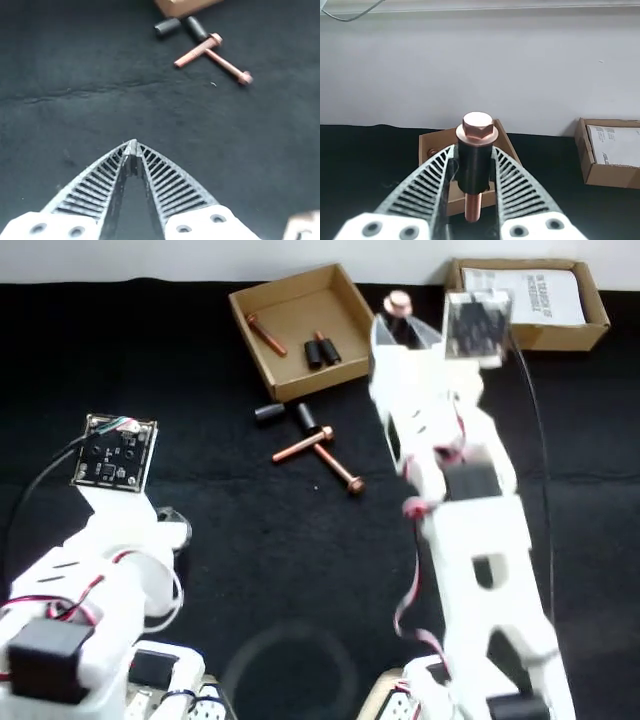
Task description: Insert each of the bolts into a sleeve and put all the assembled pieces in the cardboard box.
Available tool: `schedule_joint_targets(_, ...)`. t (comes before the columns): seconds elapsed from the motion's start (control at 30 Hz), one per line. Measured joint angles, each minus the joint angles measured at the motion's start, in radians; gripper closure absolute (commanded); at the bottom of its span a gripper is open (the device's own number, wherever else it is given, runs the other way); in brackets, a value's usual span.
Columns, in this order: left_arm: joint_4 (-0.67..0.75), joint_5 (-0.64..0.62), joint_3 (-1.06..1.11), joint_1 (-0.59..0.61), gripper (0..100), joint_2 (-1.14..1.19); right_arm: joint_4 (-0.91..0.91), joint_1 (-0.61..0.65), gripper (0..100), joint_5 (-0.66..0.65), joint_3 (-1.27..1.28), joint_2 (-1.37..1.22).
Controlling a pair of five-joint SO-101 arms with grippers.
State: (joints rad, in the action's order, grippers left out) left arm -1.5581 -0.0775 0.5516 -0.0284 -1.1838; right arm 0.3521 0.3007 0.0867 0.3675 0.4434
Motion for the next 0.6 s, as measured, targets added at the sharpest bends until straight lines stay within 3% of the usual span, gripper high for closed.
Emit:
schedule_joint_targets(0.13, 0.233, 0.000, 0.249, 0.104, 99, -0.087, 0.000, 0.000, 99.1, -0.003, -0.215, -0.210)
schedule_joint_targets(0.33, 0.542, -0.002, 0.615, 0.184, 99, -0.242, -0.002, 0.000, 99.1, -0.147, -0.506, -0.512)
schedule_joint_targets(0.6, 0.729, -0.002, 0.988, 0.287, 99, -0.505, -0.002, 0.035, 99.1, -0.442, -0.747, -0.852)
